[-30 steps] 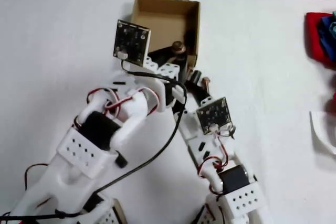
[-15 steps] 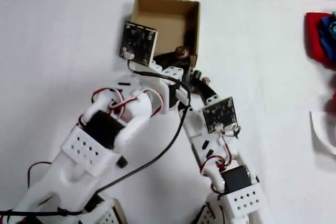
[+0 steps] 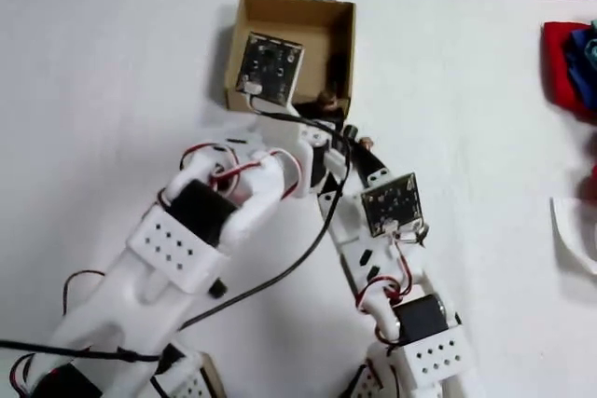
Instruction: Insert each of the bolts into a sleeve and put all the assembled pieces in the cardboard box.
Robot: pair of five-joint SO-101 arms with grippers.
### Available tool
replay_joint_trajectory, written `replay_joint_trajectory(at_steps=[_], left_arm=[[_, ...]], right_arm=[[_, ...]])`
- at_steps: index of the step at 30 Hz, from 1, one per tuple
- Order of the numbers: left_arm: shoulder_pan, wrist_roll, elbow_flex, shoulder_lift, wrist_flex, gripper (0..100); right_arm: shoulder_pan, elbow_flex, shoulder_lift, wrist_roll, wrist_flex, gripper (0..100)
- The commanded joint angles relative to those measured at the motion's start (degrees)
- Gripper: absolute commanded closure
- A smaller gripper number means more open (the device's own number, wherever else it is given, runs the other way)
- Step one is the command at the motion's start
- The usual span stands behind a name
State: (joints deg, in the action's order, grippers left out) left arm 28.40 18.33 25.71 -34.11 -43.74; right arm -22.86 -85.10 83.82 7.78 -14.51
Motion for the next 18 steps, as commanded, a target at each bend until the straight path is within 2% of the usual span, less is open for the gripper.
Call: replay_joint_trajectory(at_steps=[1, 5, 18], left_arm=[[0.18, -0.44, -7.69, 0.0, -5.63, 86], [0.18, -0.44, -10.68, 0.09, -9.67, 83], [-0.09, -0.53, -11.12, -0.09, -9.67, 83]], right_arm=[[0.84, 0.62, 1.19, 0.26, 1.01, 97.8], [0.84, 0.62, 1.1, 0.26, 1.01, 97.8], [1.27, 0.62, 1.27, 0.26, 1.01, 97.8]])
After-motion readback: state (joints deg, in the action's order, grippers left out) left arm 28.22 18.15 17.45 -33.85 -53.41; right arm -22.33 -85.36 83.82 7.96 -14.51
